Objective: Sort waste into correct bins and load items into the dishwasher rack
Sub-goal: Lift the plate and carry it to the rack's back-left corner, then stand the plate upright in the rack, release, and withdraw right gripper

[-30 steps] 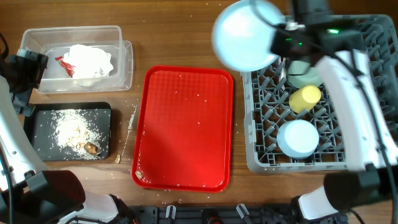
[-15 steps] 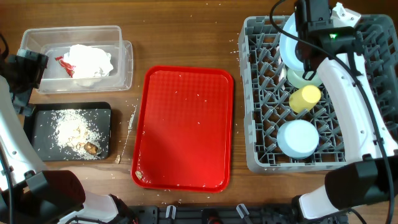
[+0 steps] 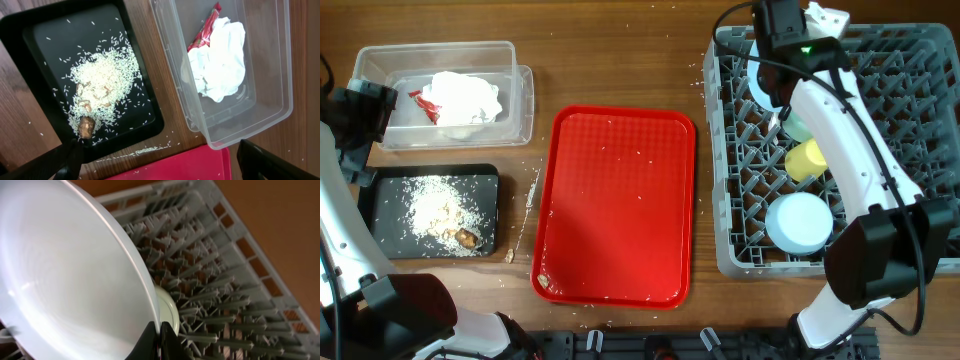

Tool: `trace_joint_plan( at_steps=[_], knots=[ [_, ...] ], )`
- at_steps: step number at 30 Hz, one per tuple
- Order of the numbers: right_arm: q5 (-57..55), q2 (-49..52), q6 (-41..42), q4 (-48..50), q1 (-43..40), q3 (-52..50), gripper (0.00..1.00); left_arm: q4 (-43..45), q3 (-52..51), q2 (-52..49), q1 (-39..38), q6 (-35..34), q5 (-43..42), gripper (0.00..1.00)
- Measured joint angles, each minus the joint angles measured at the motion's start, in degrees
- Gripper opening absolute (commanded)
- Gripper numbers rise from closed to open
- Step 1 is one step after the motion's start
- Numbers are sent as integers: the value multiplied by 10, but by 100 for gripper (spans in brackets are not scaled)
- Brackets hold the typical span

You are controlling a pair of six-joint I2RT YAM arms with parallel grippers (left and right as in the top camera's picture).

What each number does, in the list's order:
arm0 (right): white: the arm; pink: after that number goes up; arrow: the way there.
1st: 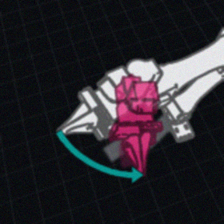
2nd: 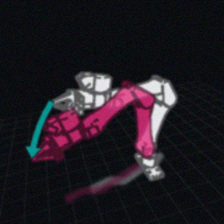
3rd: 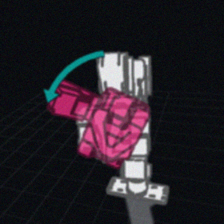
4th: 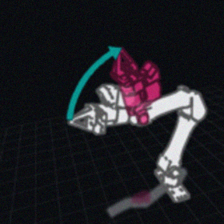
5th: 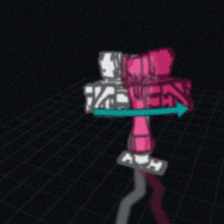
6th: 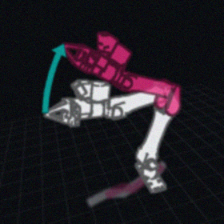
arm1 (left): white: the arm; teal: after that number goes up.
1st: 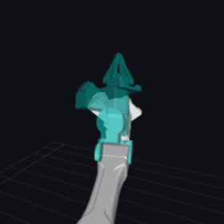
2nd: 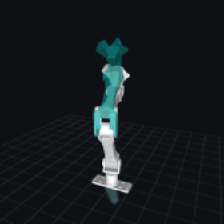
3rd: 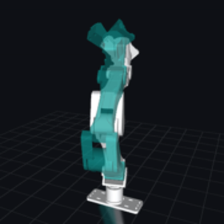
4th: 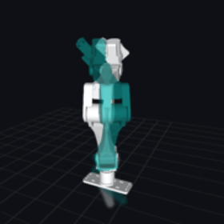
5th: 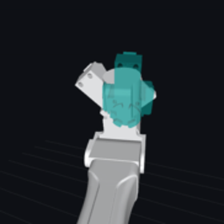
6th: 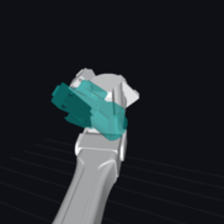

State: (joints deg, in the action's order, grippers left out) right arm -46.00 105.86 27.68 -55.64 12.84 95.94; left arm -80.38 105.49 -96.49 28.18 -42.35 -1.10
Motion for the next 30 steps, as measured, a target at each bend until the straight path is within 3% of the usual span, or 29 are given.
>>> trace_joint_plan(
  at_steps=[4, 9, 11, 13, 16, 25, 29, 30],
  knots=[
    [-18, 0, -38, 9, 20, 0, 5, 0, 0, 0, 0, 0, 0, 100],
    [13, 0, -66, -1, 33, 0, 29, 0, 0, 0, 0, 0, 0, 100],
    [61, 0, -73, -16, 46, 0, 56, 0, 0, 0, 0, 0, 0, 100],
    [105, -5, -76, -28, 56, 0, 76, 0, 0, 0, 0, 0, 0, 100],
    [190, -58, -67, -57, 65, -2, 82, 0, 0, 0, 0, 0, 0, 100],
    [323, -291, 24, -242, 68, -2, 81, 0, 0, 0, 0, 0, 0, 100],
    [335, -386, 44, -234, 110, -53, 81, 0, 0, 0, 0, 0, 0, 100],
    [336, -418, 53, -222, 125, -81, 88, 0, 0, 0, 0, 0, 0, 100]
  ],
)
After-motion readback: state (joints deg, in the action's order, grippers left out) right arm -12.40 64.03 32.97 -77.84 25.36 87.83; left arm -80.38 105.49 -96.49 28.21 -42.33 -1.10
